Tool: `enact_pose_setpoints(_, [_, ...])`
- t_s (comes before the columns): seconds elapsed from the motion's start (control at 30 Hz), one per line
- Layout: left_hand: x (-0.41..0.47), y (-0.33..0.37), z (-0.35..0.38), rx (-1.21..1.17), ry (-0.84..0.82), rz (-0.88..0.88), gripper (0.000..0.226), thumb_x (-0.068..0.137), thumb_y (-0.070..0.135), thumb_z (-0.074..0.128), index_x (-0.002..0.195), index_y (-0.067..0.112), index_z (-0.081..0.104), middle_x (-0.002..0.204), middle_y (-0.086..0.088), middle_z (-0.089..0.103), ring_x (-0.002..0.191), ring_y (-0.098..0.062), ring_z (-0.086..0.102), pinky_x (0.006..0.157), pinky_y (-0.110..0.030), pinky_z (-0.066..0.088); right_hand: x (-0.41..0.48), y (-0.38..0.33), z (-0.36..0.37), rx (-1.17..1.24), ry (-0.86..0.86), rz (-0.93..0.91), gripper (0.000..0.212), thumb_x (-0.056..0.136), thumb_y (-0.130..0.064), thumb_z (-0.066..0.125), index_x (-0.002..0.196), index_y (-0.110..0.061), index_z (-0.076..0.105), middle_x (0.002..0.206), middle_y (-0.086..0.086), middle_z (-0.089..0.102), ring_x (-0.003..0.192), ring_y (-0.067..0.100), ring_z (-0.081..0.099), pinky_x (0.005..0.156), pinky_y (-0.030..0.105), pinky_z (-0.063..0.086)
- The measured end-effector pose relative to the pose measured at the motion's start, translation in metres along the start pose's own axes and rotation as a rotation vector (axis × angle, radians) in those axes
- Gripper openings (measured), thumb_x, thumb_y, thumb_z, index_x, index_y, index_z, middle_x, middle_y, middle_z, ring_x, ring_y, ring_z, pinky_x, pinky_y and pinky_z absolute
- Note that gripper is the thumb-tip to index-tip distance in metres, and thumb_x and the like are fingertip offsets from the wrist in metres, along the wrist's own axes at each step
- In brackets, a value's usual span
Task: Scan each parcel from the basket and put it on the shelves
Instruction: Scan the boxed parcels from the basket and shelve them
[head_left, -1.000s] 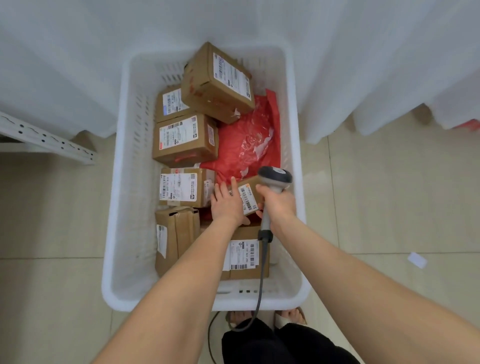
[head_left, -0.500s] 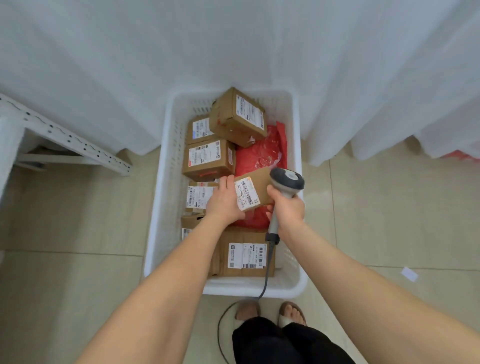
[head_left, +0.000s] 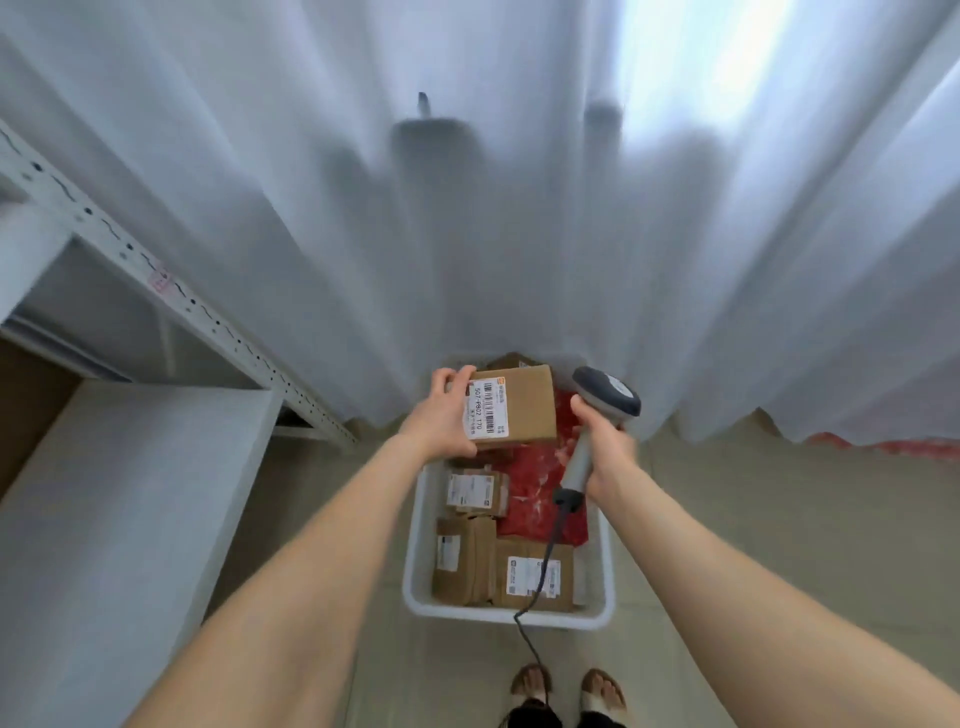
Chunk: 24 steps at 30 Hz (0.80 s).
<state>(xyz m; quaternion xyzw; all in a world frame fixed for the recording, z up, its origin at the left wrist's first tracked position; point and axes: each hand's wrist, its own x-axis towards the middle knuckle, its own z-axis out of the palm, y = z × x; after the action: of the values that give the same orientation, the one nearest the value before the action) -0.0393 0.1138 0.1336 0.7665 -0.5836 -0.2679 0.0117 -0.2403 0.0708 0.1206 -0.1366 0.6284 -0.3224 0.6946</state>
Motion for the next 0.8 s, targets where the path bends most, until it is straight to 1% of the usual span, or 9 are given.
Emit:
enact_pose_setpoints(0.1, [-0.024,0.011,-0.061,-0.094,0.009,0.023,0.109,0.066,0.018,0.08,0.149,0.024,0.011,0.144,-0.009,0.02,0.115,-0.031,0.052,0.097,-0.036,0.044,-0.048,-0.036,0.018,0.027,-0.052,-0.024,0.052,0.076,-0.032,0.082,0.12,-0.015,0.059,0.091,0.005,0.066,0.073,0.02,0.064,0.06,0.035,0.055])
enact_pose_setpoints(0.27, [-0.06,0.028,-0.138,-0.15,-0.052,0.115,0.109,0.067,0.012,0.078,0.15,0.028,0.009,0.143,-0.008,0.024,0.131,-0.025,0.035,0.11,-0.029,0.03,-0.108,-0.077,0.029,0.092,-0.18,-0.031,0.046,0.075,-0.032,0.083,0.112,-0.018,0.06,0.087,0.008,0.069,0.07,0.026,0.07,0.069,0.042,0.058])
enact_pose_setpoints(0.43, [-0.089,0.065,-0.185,-0.056,-0.121,0.195,0.11,0.069,0.013,0.078,0.151,0.03,0.006,0.148,-0.004,0.02,0.137,-0.022,0.025,0.115,-0.036,0.026,-0.15,-0.099,0.024,0.112,-0.363,-0.022,0.061,0.065,-0.04,0.085,0.116,-0.014,0.063,0.105,0.017,0.072,0.097,0.037,0.069,0.088,0.055,0.054])
enact_pose_setpoints(0.5, [-0.098,0.081,-0.194,-0.027,-0.112,0.21,0.108,0.071,0.011,0.075,0.152,0.031,0.006,0.149,-0.003,0.019,0.138,-0.021,0.024,0.115,-0.035,0.025,-0.164,-0.102,0.019,0.093,-0.417,-0.017,0.064,0.066,-0.04,0.084,0.12,-0.011,0.065,0.111,0.017,0.072,0.102,0.037,0.068,0.093,0.055,0.051])
enact_pose_setpoints(0.57, [-0.109,0.094,-0.198,-0.056,-0.063,0.206,0.099,0.075,0.002,0.065,0.152,0.032,0.01,0.149,-0.004,0.022,0.137,-0.021,0.027,0.112,-0.032,0.028,-0.176,-0.104,0.011,0.098,-0.415,-0.014,0.061,0.069,-0.033,0.084,0.122,-0.011,0.064,0.109,0.016,0.072,0.101,0.035,0.068,0.091,0.053,0.053])
enact_pose_setpoints(0.63, [-0.12,0.105,-0.194,-0.233,0.062,0.169,0.091,0.08,-0.005,0.056,0.153,0.027,0.014,0.148,-0.009,0.028,0.134,-0.024,0.035,0.109,-0.032,0.034,-0.187,-0.105,0.003,0.146,-0.411,-0.016,0.055,0.073,-0.027,0.083,0.123,-0.013,0.063,0.104,0.016,0.073,0.097,0.035,0.069,0.083,0.051,0.056])
enact_pose_setpoints(0.7, [-0.134,0.116,-0.181,-0.598,0.218,0.01,0.08,0.086,0.0,0.053,0.153,0.02,0.014,0.149,-0.014,0.029,0.132,-0.029,0.039,0.109,-0.04,0.036,-0.196,-0.106,-0.006,0.224,-0.405,-0.023,0.055,0.075,-0.026,0.081,0.124,-0.013,0.061,0.106,0.017,0.073,0.098,0.036,0.069,0.081,0.051,0.056])
enact_pose_setpoints(0.73, [-0.143,0.123,-0.174,-0.846,0.224,-0.101,0.07,0.09,0.01,0.054,0.151,0.019,0.021,0.149,-0.014,0.031,0.13,-0.03,0.04,0.108,-0.045,0.037,-0.2,-0.106,-0.01,0.256,-0.399,-0.035,0.056,0.075,-0.026,0.081,0.125,-0.013,0.059,0.109,0.017,0.072,0.1,0.037,0.068,0.086,0.053,0.054])
enact_pose_setpoints(0.8, [-0.159,0.137,-0.153,-1.264,0.016,-0.22,0.041,0.092,0.036,0.054,0.129,0.021,0.047,0.137,-0.014,0.042,0.12,-0.031,0.047,0.099,-0.053,0.044,-0.207,-0.103,-0.02,0.293,-0.388,-0.07,0.059,0.075,-0.026,0.081,0.128,-0.012,0.057,0.113,0.017,0.07,0.104,0.038,0.066,0.093,0.057,0.05])
